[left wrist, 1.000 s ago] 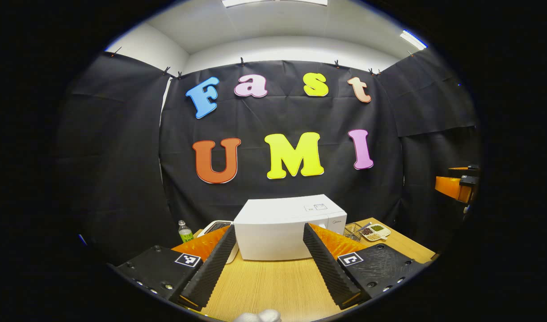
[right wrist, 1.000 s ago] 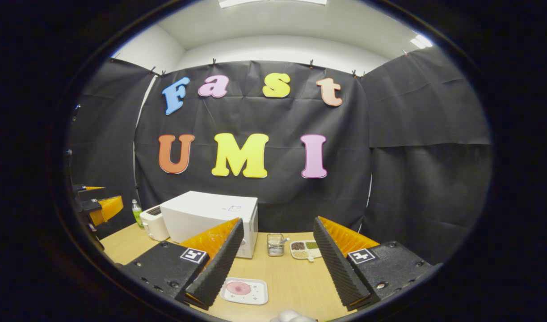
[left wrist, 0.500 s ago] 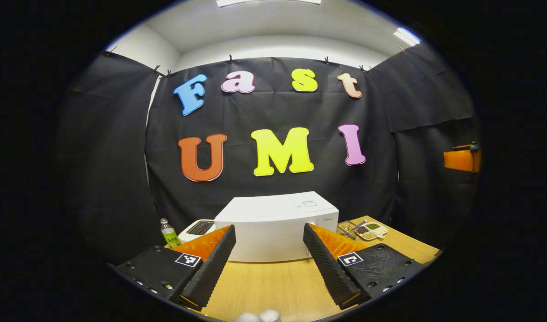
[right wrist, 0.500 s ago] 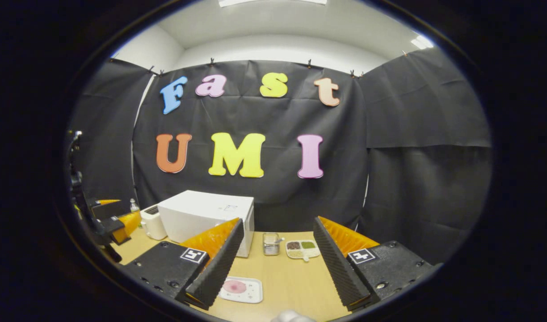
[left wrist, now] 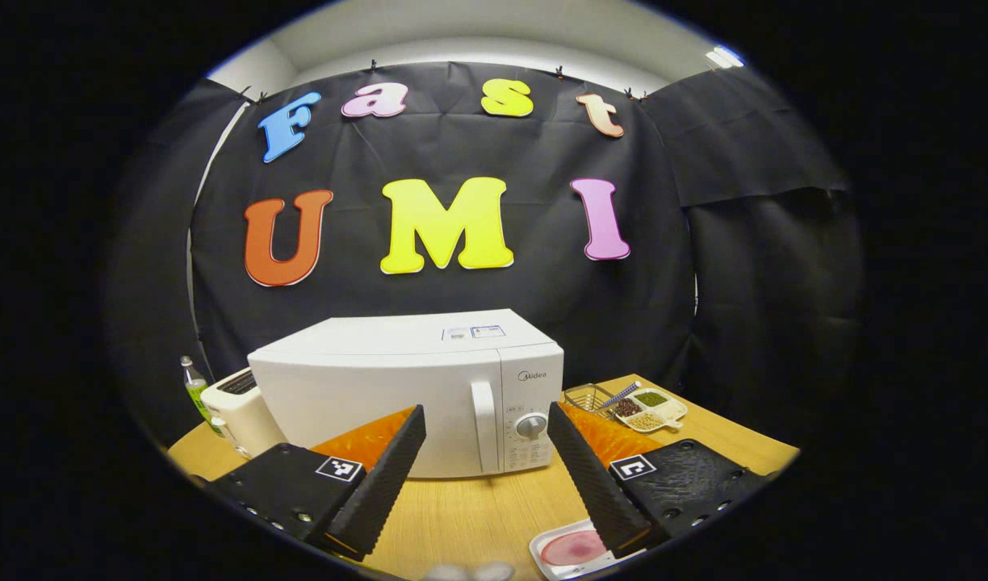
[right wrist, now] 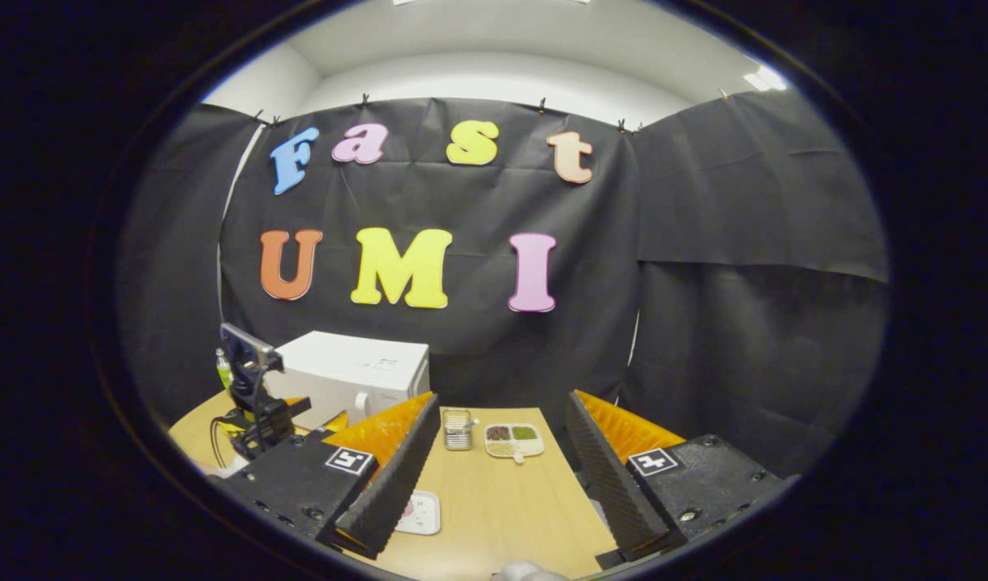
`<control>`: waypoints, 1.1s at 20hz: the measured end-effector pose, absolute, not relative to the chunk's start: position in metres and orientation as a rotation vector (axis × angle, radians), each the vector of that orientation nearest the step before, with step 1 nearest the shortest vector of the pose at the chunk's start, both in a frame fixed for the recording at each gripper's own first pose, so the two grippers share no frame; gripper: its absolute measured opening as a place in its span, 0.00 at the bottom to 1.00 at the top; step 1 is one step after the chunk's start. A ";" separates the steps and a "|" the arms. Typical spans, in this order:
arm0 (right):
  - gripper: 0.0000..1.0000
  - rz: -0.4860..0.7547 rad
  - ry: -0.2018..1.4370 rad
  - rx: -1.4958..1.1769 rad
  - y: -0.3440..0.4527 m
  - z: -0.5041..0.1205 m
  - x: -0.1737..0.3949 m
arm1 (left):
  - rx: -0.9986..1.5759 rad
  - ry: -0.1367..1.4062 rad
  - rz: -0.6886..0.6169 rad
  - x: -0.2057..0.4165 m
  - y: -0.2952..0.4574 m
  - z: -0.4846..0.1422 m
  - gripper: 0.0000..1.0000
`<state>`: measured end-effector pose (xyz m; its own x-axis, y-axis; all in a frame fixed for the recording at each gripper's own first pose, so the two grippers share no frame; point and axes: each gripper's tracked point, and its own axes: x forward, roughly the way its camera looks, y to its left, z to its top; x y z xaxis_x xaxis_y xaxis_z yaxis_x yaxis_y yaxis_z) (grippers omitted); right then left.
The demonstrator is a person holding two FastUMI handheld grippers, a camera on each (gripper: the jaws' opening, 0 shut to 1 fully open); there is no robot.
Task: Open the microwave oven with the left hand, put the food in, and close the microwave oven.
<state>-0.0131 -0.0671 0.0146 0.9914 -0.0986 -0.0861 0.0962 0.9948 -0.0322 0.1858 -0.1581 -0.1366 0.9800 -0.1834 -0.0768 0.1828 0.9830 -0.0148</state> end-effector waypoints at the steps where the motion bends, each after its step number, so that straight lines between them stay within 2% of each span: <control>1: 1.00 -0.105 0.095 -0.033 -0.072 0.014 -0.012 | -0.009 0.108 -0.178 0.199 -0.162 -0.149 0.95; 7: 1.00 -0.151 0.125 -0.073 -0.107 0.015 -0.012 | -0.006 0.164 -0.149 0.261 -0.173 -0.186 0.96; 9: 1.00 -0.161 0.132 -0.065 -0.115 0.012 -0.010 | 0.004 0.192 -0.141 0.272 -0.175 -0.198 0.92; 11: 1.00 -0.168 0.140 -0.068 -0.119 0.008 -0.011 | -0.008 0.204 -0.138 0.274 -0.176 -0.203 0.82; 12: 1.00 -0.166 0.141 -0.070 -0.120 0.007 -0.012 | -0.017 0.188 -0.127 0.276 -0.174 -0.200 0.73; 13: 1.00 -0.171 0.144 -0.072 -0.122 0.006 -0.013 | -0.025 0.173 -0.117 0.278 -0.170 -0.197 0.72; 14: 1.00 -0.175 0.147 -0.070 -0.125 0.005 -0.013 | -0.022 0.170 -0.099 0.283 -0.166 -0.197 0.31; 15: 1.00 -0.176 0.147 -0.066 -0.126 0.005 -0.014 | -0.038 0.183 -0.107 0.284 -0.169 -0.201 0.36; 16: 1.00 -0.177 0.150 -0.062 -0.127 0.004 -0.014 | -0.053 0.185 -0.113 0.283 -0.170 -0.202 0.27; 18: 1.00 -0.173 0.155 -0.054 -0.127 0.002 -0.015 | -0.054 0.190 -0.113 0.277 -0.167 -0.201 0.17; 19: 1.00 -0.171 0.152 -0.051 -0.126 0.003 -0.016 | -0.053 0.197 -0.111 0.279 -0.166 -0.203 0.17; 20: 1.00 -0.167 0.148 -0.051 -0.125 0.003 -0.016 | -0.053 0.201 -0.113 0.279 -0.165 -0.204 0.11; 21: 1.00 -0.164 0.144 -0.053 -0.123 0.004 -0.018 | -0.056 0.200 -0.117 0.279 -0.166 -0.202 0.11; 22: 0.95 -0.164 0.141 -0.054 -0.123 0.005 -0.019 | -0.058 0.205 -0.121 0.278 -0.166 -0.203 0.11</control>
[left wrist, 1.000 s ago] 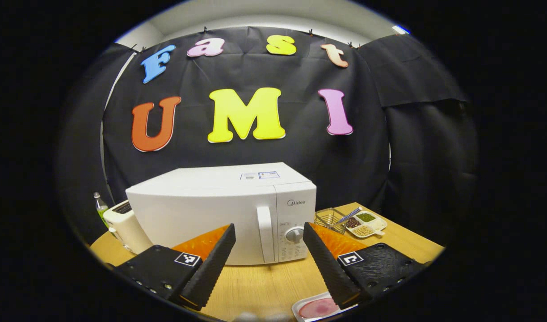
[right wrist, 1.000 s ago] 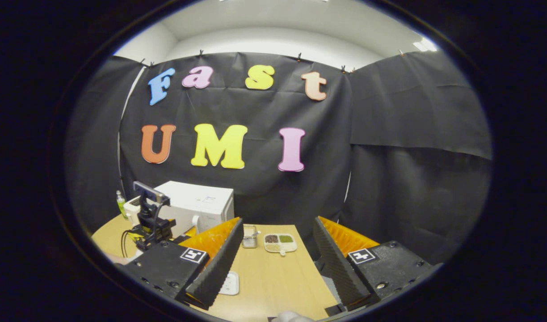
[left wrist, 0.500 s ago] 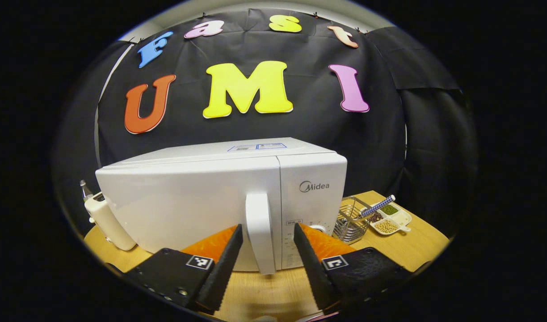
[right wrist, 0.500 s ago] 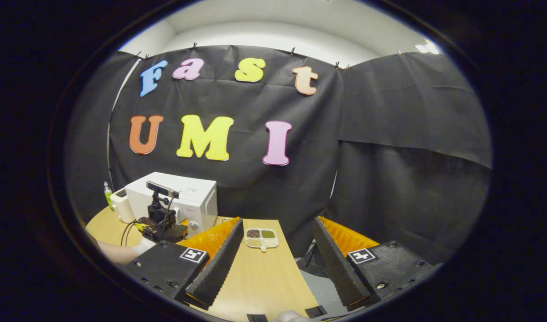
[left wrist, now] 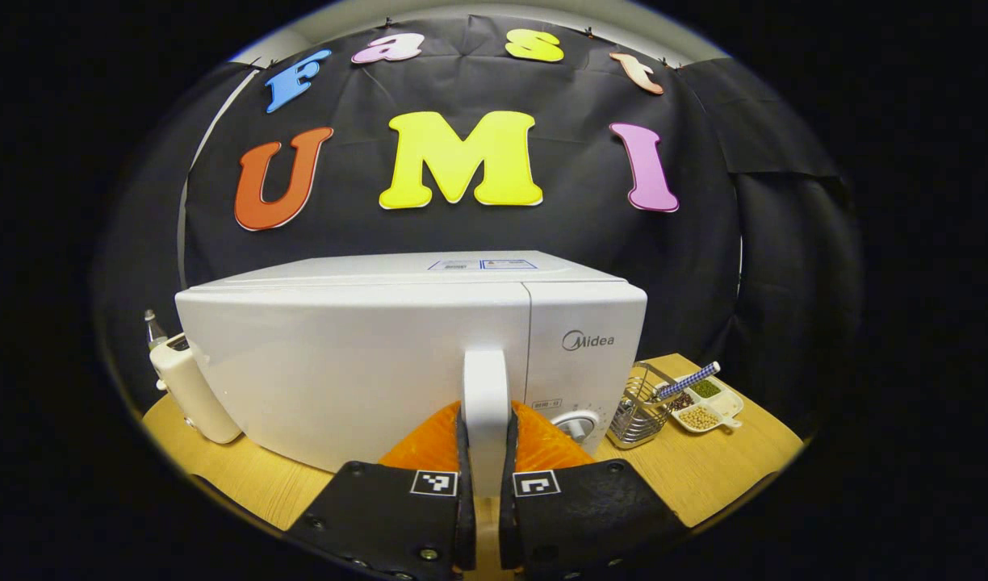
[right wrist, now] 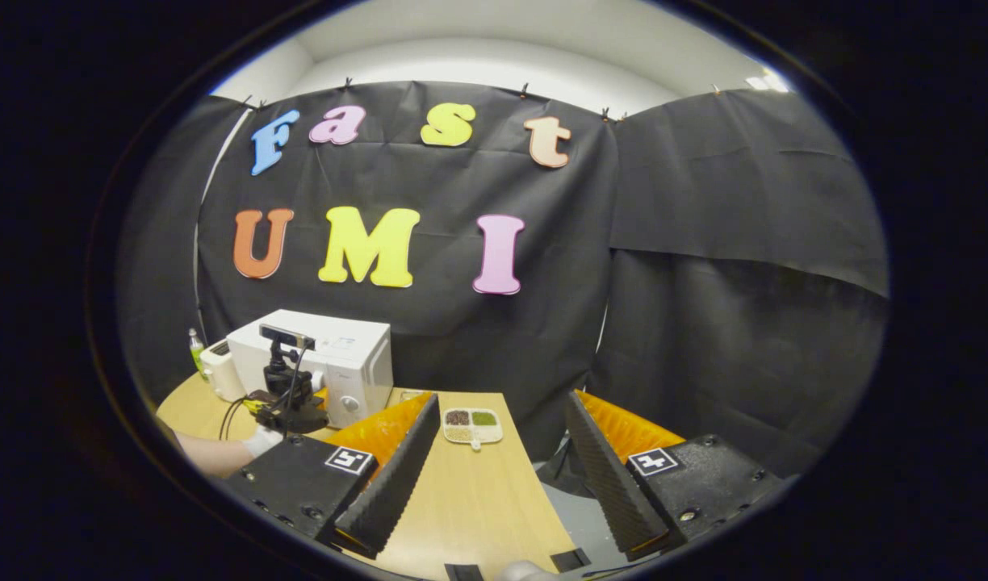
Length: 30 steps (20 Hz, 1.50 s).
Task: Open the microwave oven with the left hand, put the food in, and close the microwave oven.
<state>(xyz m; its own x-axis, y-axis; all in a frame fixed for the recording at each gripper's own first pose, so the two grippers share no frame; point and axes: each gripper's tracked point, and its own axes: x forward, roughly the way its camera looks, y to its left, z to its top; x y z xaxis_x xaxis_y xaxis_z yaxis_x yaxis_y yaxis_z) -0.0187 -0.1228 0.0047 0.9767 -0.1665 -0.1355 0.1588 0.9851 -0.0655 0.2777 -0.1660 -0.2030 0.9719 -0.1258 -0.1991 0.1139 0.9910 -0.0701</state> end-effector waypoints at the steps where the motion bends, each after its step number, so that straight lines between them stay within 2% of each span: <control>1: 1.00 -0.163 0.137 -0.054 -0.122 0.006 -0.021 | -0.054 0.217 -0.125 0.275 -0.166 -0.205 0.11; 6: 1.00 -0.170 0.126 -0.051 -0.123 0.009 -0.026 | -0.053 0.238 -0.141 0.270 -0.165 -0.207 0.08; 12: 1.00 -0.132 0.135 -0.059 -0.104 0.003 -0.027 | -0.060 0.194 -0.189 0.196 -0.142 -0.207 0.08; 13: 0.95 -0.119 0.136 -0.064 -0.098 0.002 -0.026 | -0.060 0.200 -0.199 0.185 -0.136 -0.206 0.08; 14: 1.00 -0.101 0.141 -0.064 -0.091 0.000 -0.024 | -0.048 0.202 -0.200 0.173 -0.128 -0.207 0.08; 17: 1.00 -0.036 0.148 -0.051 -0.060 -0.003 -0.024 | -0.012 0.198 -0.171 0.138 -0.100 -0.209 0.08; 21: 1.00 0.028 0.158 -0.055 -0.025 -0.009 -0.024 | 0.006 0.221 -0.114 0.111 -0.071 -0.212 0.14; 22: 1.00 0.038 0.155 -0.053 -0.019 -0.010 -0.025 | 0.016 0.218 -0.113 0.106 -0.066 -0.214 0.20; 24: 1.00 0.058 0.152 -0.049 -0.005 -0.011 -0.027 | 0.045 0.208 -0.093 0.098 -0.052 -0.213 0.25; 25: 0.95 0.064 0.151 -0.052 0.001 -0.011 -0.029 | 0.050 0.203 -0.081 0.096 -0.042 -0.212 0.24; 26: 1.00 0.067 0.150 -0.053 0.004 -0.012 -0.032 | 0.039 0.193 -0.076 0.093 -0.036 -0.209 0.46; 27: 1.00 0.068 0.151 -0.052 0.006 -0.014 -0.033 | 0.026 0.177 -0.062 0.091 -0.025 -0.203 0.58; 28: 1.00 0.070 0.153 -0.047 0.009 -0.016 -0.034 | 0.012 0.184 -0.074 0.088 -0.023 -0.206 0.87; 29: 1.00 0.071 0.157 -0.044 0.011 -0.019 -0.035 | 0.012 0.201 -0.072 0.082 -0.019 -0.210 0.94; 30: 1.00 0.068 0.164 -0.047 0.013 -0.024 -0.035 | 0.024 0.191 -0.067 0.078 -0.012 -0.207 0.96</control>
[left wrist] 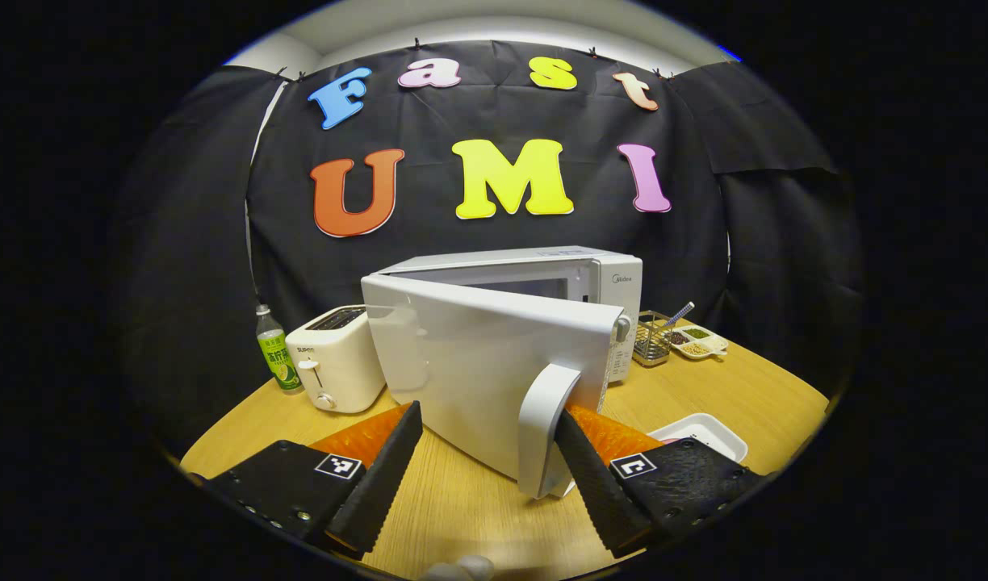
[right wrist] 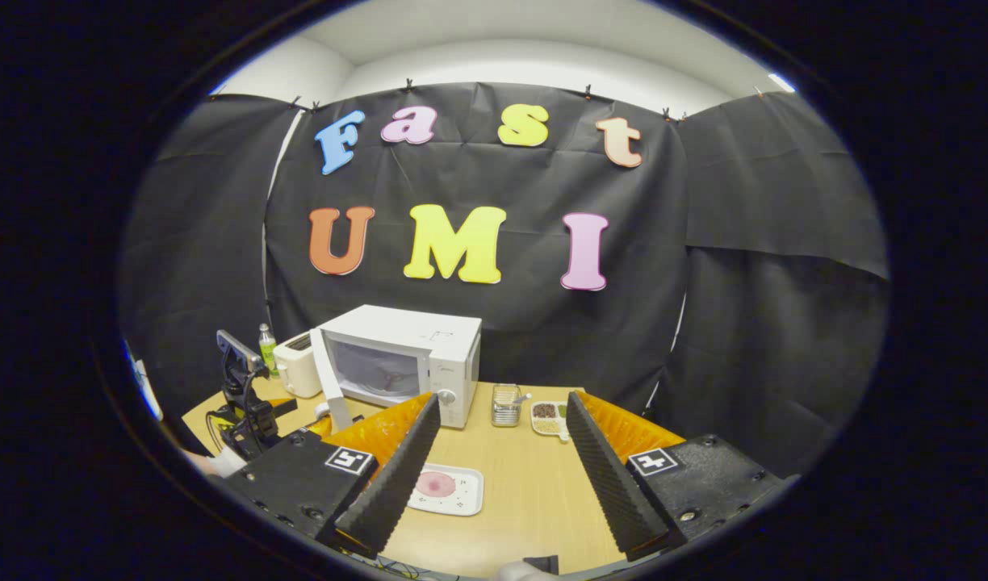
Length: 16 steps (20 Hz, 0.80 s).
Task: Open the microwave oven with the left hand, put the food in, and close the microwave oven.
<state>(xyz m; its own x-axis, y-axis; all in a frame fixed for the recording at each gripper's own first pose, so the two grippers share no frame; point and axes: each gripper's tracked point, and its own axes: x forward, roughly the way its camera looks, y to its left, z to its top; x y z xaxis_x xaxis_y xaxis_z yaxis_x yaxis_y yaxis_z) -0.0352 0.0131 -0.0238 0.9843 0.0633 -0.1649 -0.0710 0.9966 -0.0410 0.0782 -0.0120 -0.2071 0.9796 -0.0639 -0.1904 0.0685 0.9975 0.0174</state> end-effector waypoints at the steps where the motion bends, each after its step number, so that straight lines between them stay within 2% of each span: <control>1: 1.00 0.067 0.172 -0.047 0.015 -0.028 -0.036 | 0.045 0.188 -0.056 0.074 -0.005 -0.207 0.96; 8: 1.00 0.096 0.200 -0.034 0.045 -0.049 -0.043 | 0.069 0.206 0.001 0.042 0.046 -0.211 0.95; 16: 1.00 0.138 0.255 -0.061 0.078 -0.088 -0.040 | 0.090 0.238 0.123 0.003 0.130 -0.218 0.95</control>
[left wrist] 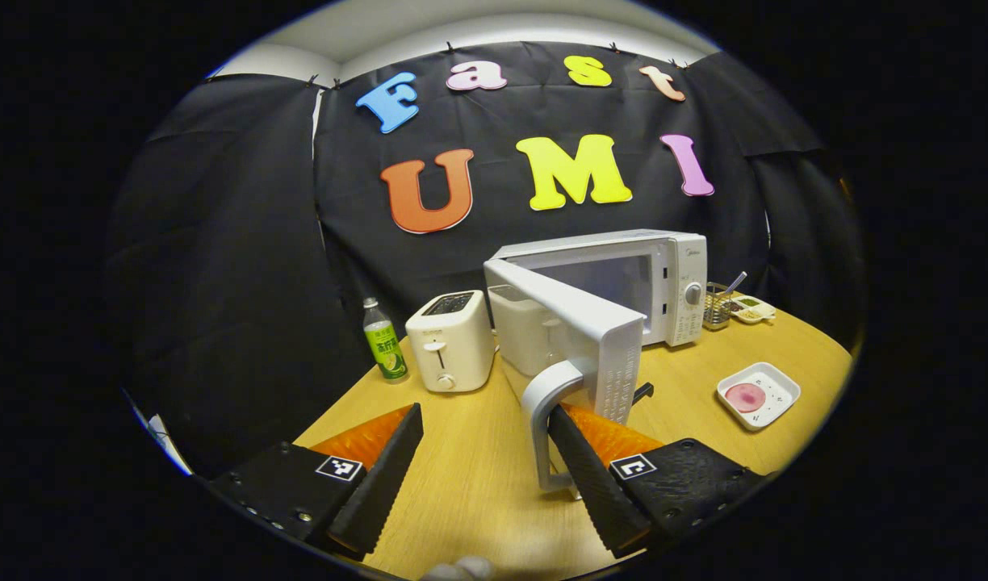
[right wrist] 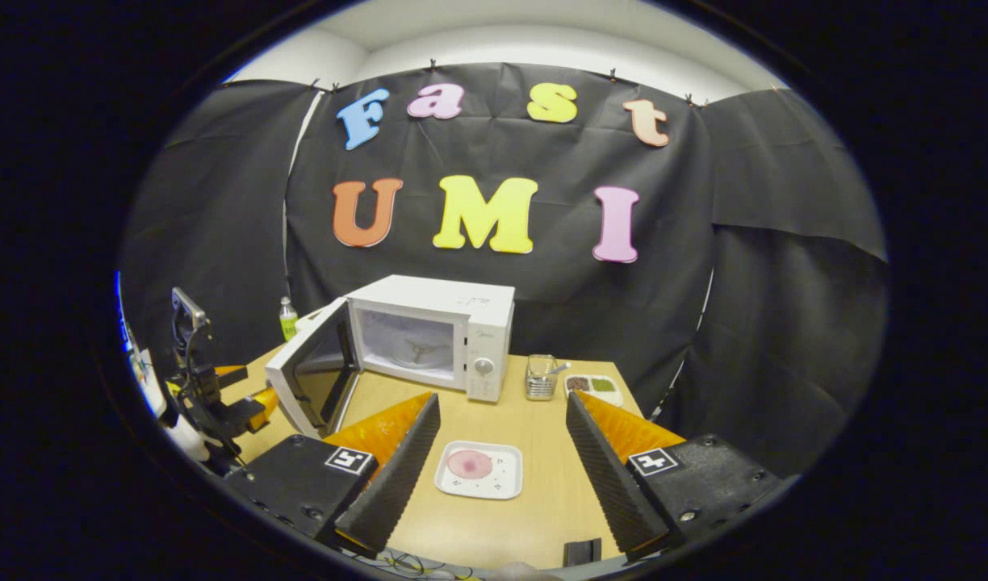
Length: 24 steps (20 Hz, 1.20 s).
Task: Open the microwave oven with the left hand, put the food in, and close the microwave oven.
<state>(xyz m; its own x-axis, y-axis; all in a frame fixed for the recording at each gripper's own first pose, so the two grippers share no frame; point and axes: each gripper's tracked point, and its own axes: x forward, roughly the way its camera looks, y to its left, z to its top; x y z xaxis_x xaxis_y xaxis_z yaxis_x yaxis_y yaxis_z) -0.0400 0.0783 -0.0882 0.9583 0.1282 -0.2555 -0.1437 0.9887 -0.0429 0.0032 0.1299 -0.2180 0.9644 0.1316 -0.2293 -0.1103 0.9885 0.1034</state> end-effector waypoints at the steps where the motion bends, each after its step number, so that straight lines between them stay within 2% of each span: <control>1: 1.00 0.138 0.270 -0.063 0.080 -0.094 -0.040 | 0.088 0.241 0.143 0.000 0.140 -0.218 0.95; 8: 1.00 0.188 0.403 -0.042 0.080 -0.156 -0.019 | 0.074 0.253 0.291 -0.033 0.202 -0.214 0.95; 9: 0.95 0.193 0.422 -0.039 0.076 -0.168 -0.014 | 0.082 0.252 0.299 -0.038 0.203 -0.212 0.95; 10: 0.95 0.188 0.449 -0.037 0.070 -0.180 -0.010 | 0.090 0.253 0.301 -0.042 0.201 -0.210 0.95; 11: 1.00 0.187 0.481 -0.031 0.066 -0.197 -0.006 | 0.096 0.257 0.303 -0.045 0.197 -0.208 0.95; 14: 0.97 0.189 0.582 -0.008 0.051 -0.239 0.009 | 0.077 0.253 0.294 -0.056 0.174 -0.194 0.95; 18: 0.83 0.229 0.734 0.040 0.041 -0.298 0.032 | 0.076 0.228 0.255 -0.063 0.125 -0.166 0.95; 19: 0.77 0.250 0.773 0.058 0.043 -0.311 0.038 | 0.056 0.220 0.243 -0.064 0.113 -0.157 0.95; 20: 0.63 0.268 0.808 0.077 0.045 -0.322 0.046 | 0.035 0.204 0.225 -0.064 0.098 -0.146 0.95; 21: 0.58 0.280 0.843 0.094 0.044 -0.334 0.052 | 0.017 0.187 0.212 -0.063 0.085 -0.135 0.95; 22: 0.67 0.298 0.869 0.112 0.045 -0.343 0.058 | 0.006 0.170 0.198 -0.063 0.072 -0.125 0.95; 23: 0.64 0.312 0.898 0.131 0.047 -0.352 0.064 | 0.005 0.154 0.193 -0.061 0.062 -0.114 0.95; 24: 0.52 0.317 0.926 0.145 0.047 -0.360 0.069 | 0.005 0.140 0.189 -0.059 0.054 -0.106 0.95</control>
<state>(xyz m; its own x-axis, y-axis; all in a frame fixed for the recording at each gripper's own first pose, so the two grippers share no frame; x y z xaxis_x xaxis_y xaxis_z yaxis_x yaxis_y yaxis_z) 0.0686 0.0474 -0.3600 0.5591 0.3299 -0.7606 -0.2062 0.9439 0.2578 -0.0588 0.0539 -0.1055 0.9725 0.1877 -0.1378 -0.1870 0.9822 0.0181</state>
